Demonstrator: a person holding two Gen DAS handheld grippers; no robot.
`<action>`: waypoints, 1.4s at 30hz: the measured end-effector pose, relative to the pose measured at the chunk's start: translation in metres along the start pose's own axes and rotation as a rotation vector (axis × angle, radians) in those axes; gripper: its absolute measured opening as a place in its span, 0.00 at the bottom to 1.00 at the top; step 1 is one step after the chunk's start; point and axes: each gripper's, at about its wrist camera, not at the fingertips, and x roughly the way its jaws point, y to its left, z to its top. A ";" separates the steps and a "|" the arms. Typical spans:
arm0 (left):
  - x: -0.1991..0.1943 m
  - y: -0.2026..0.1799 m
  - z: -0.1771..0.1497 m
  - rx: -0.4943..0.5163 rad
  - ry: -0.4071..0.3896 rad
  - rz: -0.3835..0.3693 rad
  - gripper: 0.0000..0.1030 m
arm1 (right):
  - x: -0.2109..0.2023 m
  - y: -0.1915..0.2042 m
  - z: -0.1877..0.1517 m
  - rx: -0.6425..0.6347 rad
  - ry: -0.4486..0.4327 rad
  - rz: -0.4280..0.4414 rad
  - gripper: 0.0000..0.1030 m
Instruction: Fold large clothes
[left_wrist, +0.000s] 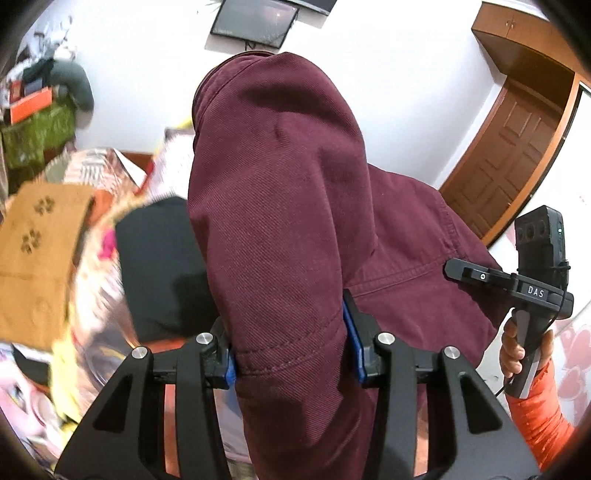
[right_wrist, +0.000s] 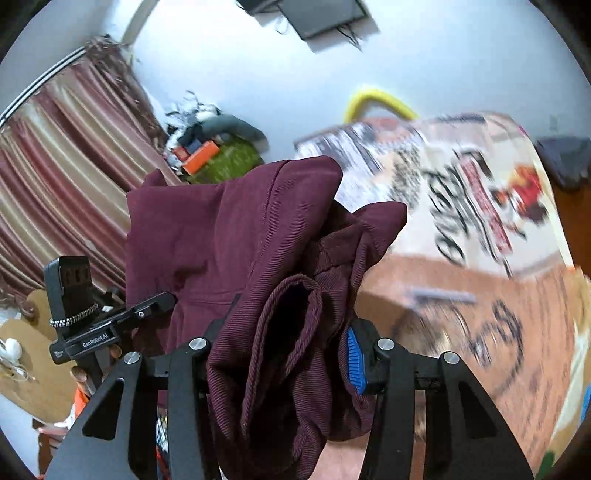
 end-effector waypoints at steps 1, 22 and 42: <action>0.000 0.008 0.012 0.004 -0.007 0.010 0.43 | 0.004 0.002 0.004 0.001 -0.007 0.008 0.42; 0.171 0.208 0.007 -0.301 0.152 0.169 0.85 | 0.237 -0.076 0.009 0.160 0.137 -0.078 0.54; 0.045 0.096 -0.072 0.037 0.120 0.423 0.86 | 0.102 -0.004 -0.033 -0.086 0.064 -0.344 0.68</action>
